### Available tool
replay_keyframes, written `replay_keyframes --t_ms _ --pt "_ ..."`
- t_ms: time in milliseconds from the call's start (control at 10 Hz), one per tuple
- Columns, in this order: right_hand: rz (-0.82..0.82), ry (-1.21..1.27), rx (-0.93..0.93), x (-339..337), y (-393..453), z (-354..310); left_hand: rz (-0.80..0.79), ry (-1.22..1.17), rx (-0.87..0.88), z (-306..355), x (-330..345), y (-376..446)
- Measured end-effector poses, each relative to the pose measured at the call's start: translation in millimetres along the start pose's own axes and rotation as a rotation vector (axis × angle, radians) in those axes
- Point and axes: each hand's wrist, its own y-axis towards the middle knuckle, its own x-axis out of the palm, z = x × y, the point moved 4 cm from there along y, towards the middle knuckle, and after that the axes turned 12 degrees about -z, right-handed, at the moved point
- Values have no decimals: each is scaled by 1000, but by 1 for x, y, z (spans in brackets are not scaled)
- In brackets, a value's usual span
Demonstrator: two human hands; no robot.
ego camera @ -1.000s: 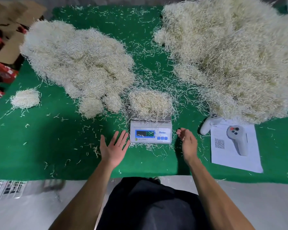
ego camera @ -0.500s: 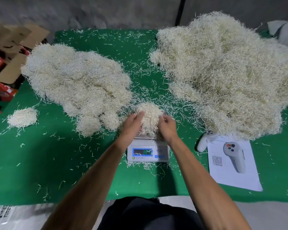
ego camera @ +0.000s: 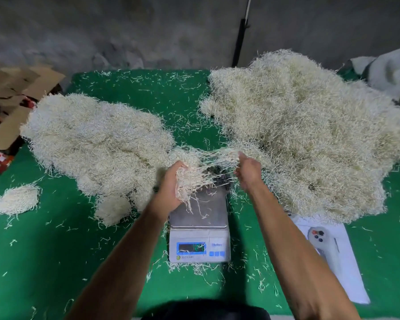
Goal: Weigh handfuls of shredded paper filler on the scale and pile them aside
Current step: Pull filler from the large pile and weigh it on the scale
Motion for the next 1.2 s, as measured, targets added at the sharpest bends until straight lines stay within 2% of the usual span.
replay_keyframes --t_ms 100,200,300,400,500,600,700,800,900,1000,1100,1200 --pt "173 40 -10 -54 28 -14 51 -4 48 8 -22 -2" --pt "197 88 -74 -76 50 -24 99 -45 -55 20 -13 27" --pt "48 -16 -95 -66 68 -30 54 126 -79 24 3 44" --pt "109 -187 -169 -67 75 -30 10 357 -15 26 11 49" --pt "271 -641 -183 -69 68 -26 -5 292 7 22 8 56" --pt "-46 -644 -177 -34 49 -11 -98 523 9 16 12 49" --pt "-454 -499 -93 22 19 6 -179 427 -87 11 26 35" --pt "-509 -518 -38 49 -1 24 -201 278 -77 11 30 17" --pt "-408 -462 -95 43 -9 31 -52 -62 -24 11 -6 6" --pt "-197 -336 -190 25 -17 25 -85 -200 89 1 -35 -1" --pt "33 -223 -239 2 -26 18 40 -532 37 -3 -51 -6" --pt "55 -270 -257 -13 -33 14 91 -299 -112 -4 -57 -16"
